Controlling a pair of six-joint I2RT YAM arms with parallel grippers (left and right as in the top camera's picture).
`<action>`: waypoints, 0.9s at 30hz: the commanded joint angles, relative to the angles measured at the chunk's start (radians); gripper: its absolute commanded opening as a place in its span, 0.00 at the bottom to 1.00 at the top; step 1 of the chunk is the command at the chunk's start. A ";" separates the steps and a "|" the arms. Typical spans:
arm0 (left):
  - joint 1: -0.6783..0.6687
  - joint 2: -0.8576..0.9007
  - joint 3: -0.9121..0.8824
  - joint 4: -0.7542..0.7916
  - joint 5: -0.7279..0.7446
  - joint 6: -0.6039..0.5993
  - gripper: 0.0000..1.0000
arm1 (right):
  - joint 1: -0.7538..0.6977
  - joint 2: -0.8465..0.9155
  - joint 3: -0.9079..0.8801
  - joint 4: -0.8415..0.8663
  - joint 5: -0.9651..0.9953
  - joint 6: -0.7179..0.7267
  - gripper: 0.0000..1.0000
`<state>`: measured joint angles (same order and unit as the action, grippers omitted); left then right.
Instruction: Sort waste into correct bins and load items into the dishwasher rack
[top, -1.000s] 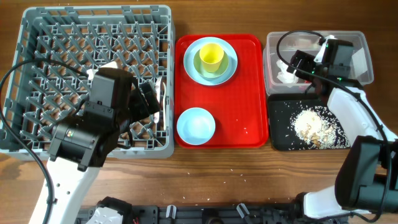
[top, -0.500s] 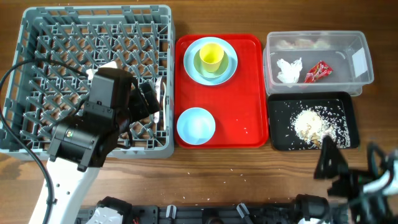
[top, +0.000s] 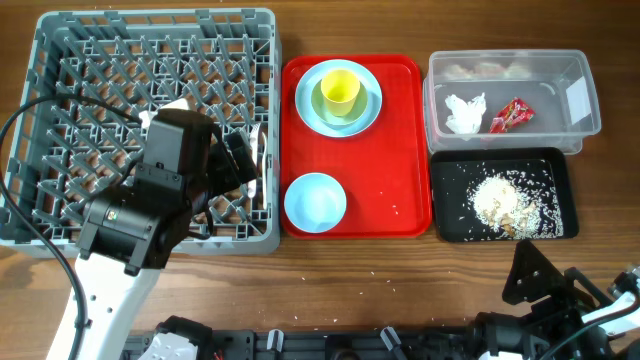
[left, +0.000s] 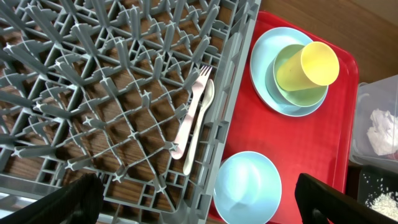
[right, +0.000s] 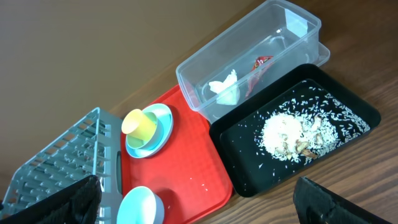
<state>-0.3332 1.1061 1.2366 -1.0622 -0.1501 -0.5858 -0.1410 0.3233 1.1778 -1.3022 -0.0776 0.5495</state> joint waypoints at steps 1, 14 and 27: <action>0.005 -0.005 0.009 0.002 0.004 0.001 1.00 | -0.004 -0.013 -0.008 -0.001 -0.001 0.011 1.00; -0.186 0.122 -0.063 0.100 0.416 -0.052 1.00 | -0.005 -0.013 -0.008 -0.001 -0.001 0.011 1.00; -0.523 0.271 -0.062 0.113 -0.020 -0.159 1.00 | -0.005 -0.013 -0.008 -0.002 -0.001 0.011 1.00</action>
<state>-0.8547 1.3701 1.1790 -0.9619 -0.1322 -0.7284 -0.1410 0.3233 1.1778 -1.3045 -0.0776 0.5503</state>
